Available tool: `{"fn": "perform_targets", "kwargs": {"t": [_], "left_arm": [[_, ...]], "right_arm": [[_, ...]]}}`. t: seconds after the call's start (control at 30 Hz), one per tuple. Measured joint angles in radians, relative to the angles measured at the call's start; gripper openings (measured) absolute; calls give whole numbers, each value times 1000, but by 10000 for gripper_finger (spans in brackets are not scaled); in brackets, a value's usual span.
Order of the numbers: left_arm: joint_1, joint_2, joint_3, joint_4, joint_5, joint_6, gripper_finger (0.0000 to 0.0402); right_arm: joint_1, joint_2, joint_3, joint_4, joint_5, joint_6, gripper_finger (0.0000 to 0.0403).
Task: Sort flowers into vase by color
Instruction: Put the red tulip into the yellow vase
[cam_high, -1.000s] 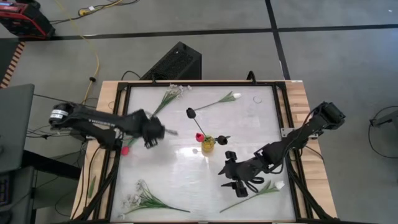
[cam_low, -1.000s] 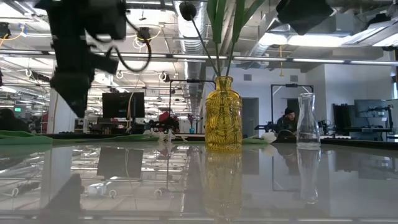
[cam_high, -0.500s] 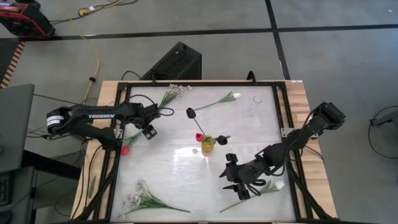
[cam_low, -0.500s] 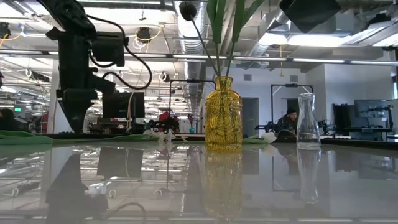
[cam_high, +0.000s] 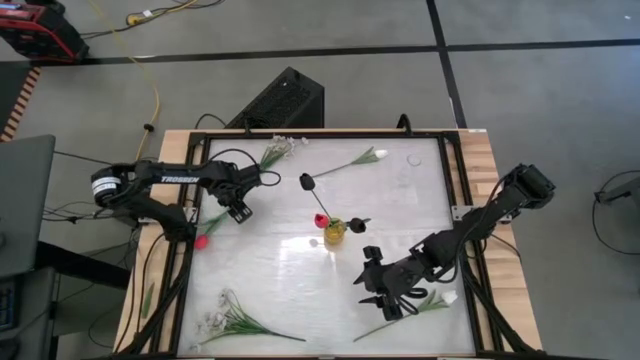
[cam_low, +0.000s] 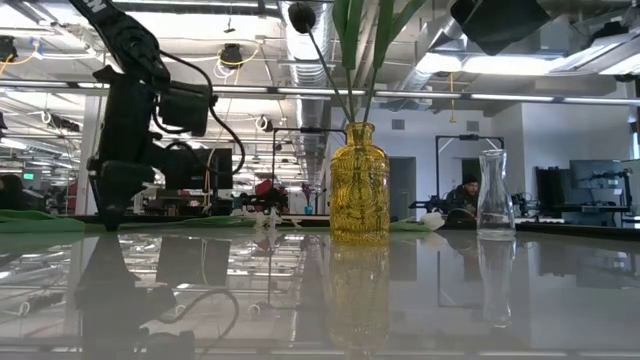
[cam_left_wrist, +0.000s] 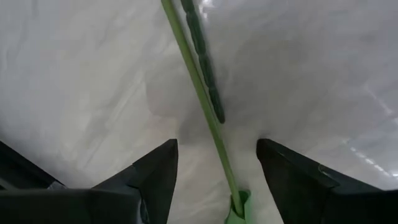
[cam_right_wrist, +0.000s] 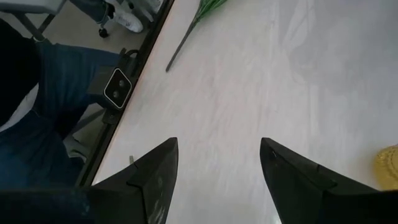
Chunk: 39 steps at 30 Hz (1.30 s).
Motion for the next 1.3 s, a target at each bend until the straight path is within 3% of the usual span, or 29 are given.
{"fn": "perform_targets", "kwargs": {"t": [0.1,0.43,0.63,0.9,1.1,1.3], "left_arm": [[0,1,-1,2,8,-1,187],[29,3,-3,4,24,-3,13],[45,-32,19,-52,-65,-34,2],[34,-202,118,-181,-99,-66,1],[-19,-386,121,31,153,-54,0],[-163,-496,70,153,341,-133,0]], "right_arm": [[0,0,0,0,0,0,253],[6,0,0,6,0,11,253],[25,0,0,6,0,35,253],[12,0,0,33,1,33,253],[-39,0,0,96,21,-84,253],[-66,0,0,109,22,-157,253]]}}
